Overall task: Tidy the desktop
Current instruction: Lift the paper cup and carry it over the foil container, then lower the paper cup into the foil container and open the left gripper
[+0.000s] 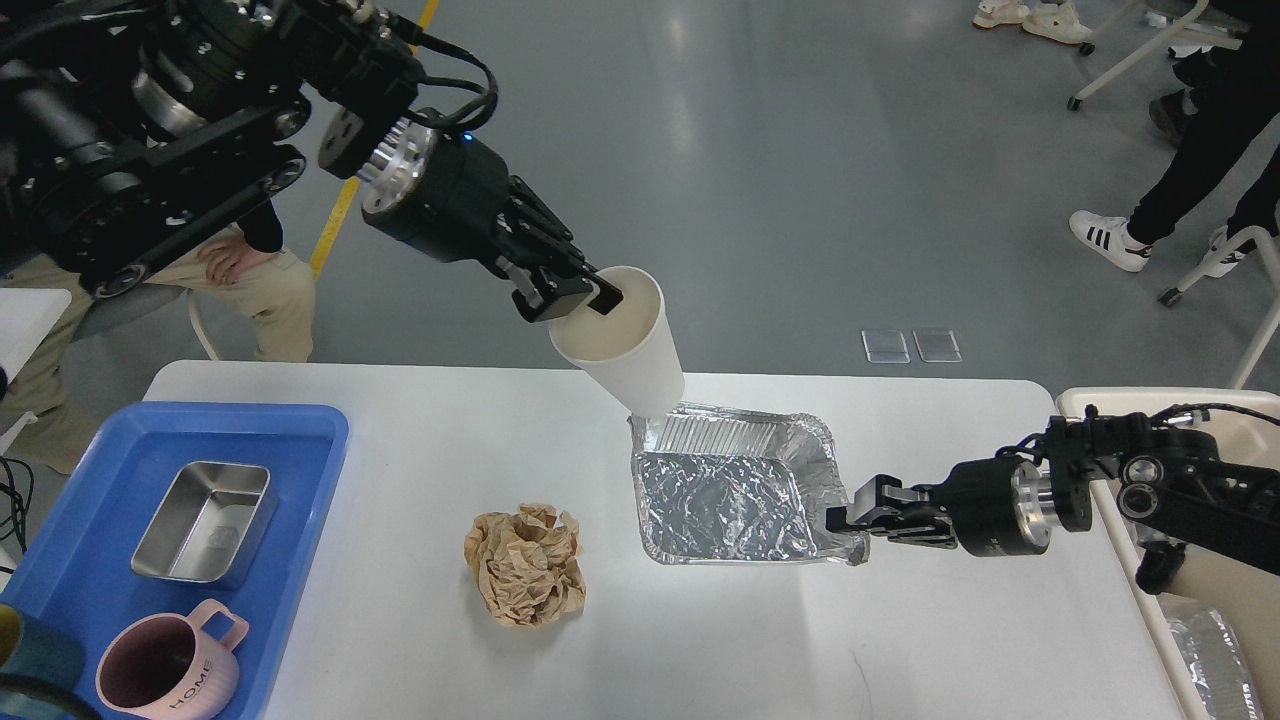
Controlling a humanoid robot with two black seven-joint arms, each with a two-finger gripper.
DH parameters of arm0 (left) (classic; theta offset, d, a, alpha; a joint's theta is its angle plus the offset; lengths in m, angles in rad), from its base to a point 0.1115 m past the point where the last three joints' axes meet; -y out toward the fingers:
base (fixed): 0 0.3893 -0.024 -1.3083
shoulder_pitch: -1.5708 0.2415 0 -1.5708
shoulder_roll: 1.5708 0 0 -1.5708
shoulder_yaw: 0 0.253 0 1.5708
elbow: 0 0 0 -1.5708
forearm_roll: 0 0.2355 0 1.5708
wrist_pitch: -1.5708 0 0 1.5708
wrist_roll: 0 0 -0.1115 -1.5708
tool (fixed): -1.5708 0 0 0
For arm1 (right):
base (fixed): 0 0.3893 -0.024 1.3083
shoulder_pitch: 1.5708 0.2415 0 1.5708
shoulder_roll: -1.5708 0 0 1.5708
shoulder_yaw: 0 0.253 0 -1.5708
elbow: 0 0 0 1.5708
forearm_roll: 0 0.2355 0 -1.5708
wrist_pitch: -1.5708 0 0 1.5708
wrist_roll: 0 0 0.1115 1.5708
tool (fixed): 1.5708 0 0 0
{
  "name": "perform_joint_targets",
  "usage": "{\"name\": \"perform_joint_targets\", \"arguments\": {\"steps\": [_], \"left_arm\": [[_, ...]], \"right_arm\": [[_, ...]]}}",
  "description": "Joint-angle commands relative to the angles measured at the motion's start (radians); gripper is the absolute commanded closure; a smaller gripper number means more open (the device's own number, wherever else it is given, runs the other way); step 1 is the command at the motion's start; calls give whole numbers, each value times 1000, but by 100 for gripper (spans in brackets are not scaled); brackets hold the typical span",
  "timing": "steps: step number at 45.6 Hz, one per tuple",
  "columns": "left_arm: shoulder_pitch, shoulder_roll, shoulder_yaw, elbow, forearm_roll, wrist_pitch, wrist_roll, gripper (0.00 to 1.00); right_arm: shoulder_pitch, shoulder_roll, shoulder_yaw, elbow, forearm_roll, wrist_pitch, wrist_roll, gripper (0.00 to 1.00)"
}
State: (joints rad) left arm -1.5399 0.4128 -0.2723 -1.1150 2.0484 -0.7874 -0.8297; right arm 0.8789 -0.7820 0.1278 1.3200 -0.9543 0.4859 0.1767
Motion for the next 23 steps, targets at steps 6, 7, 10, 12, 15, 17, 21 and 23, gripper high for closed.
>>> {"name": "perform_joint_targets", "arguments": {"steps": [6,7,10,12,15,17,21,23], "left_arm": [[-52,-241,57,165,1,4,3,98],[-55,-259,68,179,1,7,3,98],[-63,-307,105,214,-1,11,3,97],[-65,-339,127,237,-1,14,3,97],[-65,-368,145,257,-1,19,3,97],[-65,-381,156,264,-1,22,6,97],[-62,-399,185,267,-1,23,17,97],[-60,-405,197,268,-1,25,21,97]], "right_arm": [[0,-36,7,36,-1,-4,1,100],[2,-37,7,39,-4,-6,1,100],[2,-46,10,53,-15,-7,1,100],[5,-57,12,65,-23,-7,1,100],[8,-71,15,84,-38,-9,1,100],[12,-79,15,90,-46,-9,0,100],[20,-88,15,97,-54,-15,1,100],[20,-97,15,107,-54,-15,1,100]]}}
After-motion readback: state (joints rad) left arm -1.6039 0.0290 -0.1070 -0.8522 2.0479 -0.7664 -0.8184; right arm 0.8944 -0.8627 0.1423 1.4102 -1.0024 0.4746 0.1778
